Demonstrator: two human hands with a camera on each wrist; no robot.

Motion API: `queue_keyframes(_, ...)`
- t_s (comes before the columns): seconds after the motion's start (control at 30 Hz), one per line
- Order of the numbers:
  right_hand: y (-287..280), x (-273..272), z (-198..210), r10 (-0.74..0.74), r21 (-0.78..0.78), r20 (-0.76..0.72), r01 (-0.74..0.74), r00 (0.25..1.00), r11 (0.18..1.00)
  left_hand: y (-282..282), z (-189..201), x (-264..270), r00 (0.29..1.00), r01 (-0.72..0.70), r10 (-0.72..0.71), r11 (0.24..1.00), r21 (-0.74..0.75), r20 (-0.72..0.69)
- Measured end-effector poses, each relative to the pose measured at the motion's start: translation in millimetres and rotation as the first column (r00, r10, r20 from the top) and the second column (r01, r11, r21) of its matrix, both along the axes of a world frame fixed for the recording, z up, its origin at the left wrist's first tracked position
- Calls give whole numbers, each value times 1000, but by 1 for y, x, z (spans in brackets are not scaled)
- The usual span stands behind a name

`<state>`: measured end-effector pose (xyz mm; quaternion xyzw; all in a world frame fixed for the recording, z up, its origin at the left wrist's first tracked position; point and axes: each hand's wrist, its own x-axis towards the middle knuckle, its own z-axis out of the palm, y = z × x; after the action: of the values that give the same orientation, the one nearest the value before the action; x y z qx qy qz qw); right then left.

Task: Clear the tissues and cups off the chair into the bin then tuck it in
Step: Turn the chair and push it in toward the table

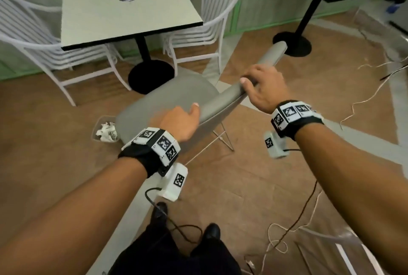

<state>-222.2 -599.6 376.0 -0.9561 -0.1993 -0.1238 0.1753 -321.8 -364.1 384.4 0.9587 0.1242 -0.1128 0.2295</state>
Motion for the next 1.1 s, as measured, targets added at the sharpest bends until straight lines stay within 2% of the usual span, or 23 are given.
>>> queue_keyframes(0.13,-7,46,8,104,-318,-103,-132,989,939,-4,-4,-3,998,-40,31,987,153,59)
queue_keyframes(0.27,-2,72,9,133,-464,-179,-203,975,862,-10,-4,-8,992,-68,38,963,262,119)
queue_keyframes(0.37,5,71,3,106,-455,-131,-154,986,877,-7,-8,-7,976,-66,-9,939,337,216)
queue_keyframes(0.53,10,68,-4,41,-432,-55,-61,998,900,1,-7,-4,965,-34,-56,941,336,255)
queue_keyframes(0.83,24,53,-5,10,-418,-31,-22,999,908,24,-6,-10,962,-15,-77,943,333,261)
queue_keyframes(1.1,64,8,-5,-49,-391,-51,25,997,920,82,-2,-28,971,-10,-84,922,386,225)
